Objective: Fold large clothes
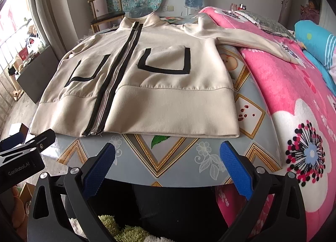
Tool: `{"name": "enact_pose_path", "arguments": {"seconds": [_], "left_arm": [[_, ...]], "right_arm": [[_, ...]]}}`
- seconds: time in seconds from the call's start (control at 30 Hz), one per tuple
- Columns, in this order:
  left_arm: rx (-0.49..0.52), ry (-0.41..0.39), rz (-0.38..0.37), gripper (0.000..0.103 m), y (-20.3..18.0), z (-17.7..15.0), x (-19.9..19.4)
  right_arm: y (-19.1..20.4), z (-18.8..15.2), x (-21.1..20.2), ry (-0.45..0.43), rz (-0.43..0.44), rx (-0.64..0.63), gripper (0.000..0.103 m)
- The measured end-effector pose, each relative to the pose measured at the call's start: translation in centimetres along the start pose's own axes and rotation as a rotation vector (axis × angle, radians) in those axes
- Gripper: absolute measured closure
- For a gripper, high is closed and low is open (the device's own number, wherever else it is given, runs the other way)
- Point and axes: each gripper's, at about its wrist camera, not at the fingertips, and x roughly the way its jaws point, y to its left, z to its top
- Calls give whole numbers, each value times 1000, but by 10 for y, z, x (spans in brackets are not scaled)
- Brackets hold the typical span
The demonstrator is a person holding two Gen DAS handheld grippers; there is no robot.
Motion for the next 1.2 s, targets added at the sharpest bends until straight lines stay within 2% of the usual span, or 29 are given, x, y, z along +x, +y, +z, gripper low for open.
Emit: {"name": "enact_pose_path", "arguments": {"seconds": [0.27, 0.37, 0.5, 0.67, 0.73, 0.8, 0.9, 1.03, 1.1, 1.2], "left_arm": [[-11, -3, 6, 7, 14, 20, 22], [-18, -25, 8, 7, 25, 32, 30], [-76, -70, -21, 7, 52, 53, 40], [-120, -201, 56, 7, 107, 87, 45], [-168, -226, 57, 7, 139, 105, 51], [-220, -275, 33, 7, 173, 123, 61], [-276, -271, -12, 7, 223, 157, 98], [-402, -134, -175, 7, 279, 198, 178], [-412, -85, -216, 7, 289, 212, 212], [-420, -25, -343, 7, 295, 223, 262]], "right_arm": [[8, 27, 9, -24, -13, -18, 6], [16, 42, 13, -48, -20, -46, 6], [34, 62, 20, -86, 3, -105, 6], [70, 92, 40, -103, 123, -223, 6], [84, 101, 48, -105, 174, -251, 6], [98, 109, 55, -109, 204, -273, 6], [121, 122, 75, -92, 274, -294, 6], [144, 129, 102, -58, 312, -317, 6], [152, 132, 117, -34, 321, -327, 6], [156, 134, 133, 4, 335, -317, 6]]}}
